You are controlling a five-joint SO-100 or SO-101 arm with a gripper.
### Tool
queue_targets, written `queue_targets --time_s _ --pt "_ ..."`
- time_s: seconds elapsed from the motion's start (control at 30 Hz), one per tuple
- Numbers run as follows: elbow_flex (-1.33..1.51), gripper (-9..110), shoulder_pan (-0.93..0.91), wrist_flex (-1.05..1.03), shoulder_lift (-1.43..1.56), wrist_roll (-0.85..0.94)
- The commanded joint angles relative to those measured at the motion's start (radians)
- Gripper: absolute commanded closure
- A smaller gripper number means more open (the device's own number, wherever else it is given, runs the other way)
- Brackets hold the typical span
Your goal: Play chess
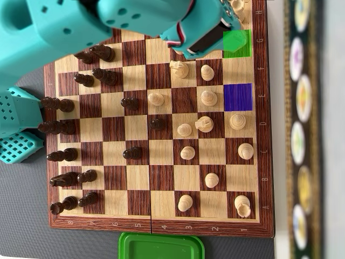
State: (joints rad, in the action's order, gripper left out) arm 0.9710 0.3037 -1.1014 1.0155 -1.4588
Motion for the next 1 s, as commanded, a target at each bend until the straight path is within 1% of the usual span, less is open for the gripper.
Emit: queue_targets --time_s 0.0,0.83,0.97 --pt "-0.035 89 -0.008 0.011 0.012 -0.005" --pt "-0.044 89 -0.015 0.003 -0.038 0.003" --pt "-0.044 86 -0.014 0.003 -0.038 0.003"
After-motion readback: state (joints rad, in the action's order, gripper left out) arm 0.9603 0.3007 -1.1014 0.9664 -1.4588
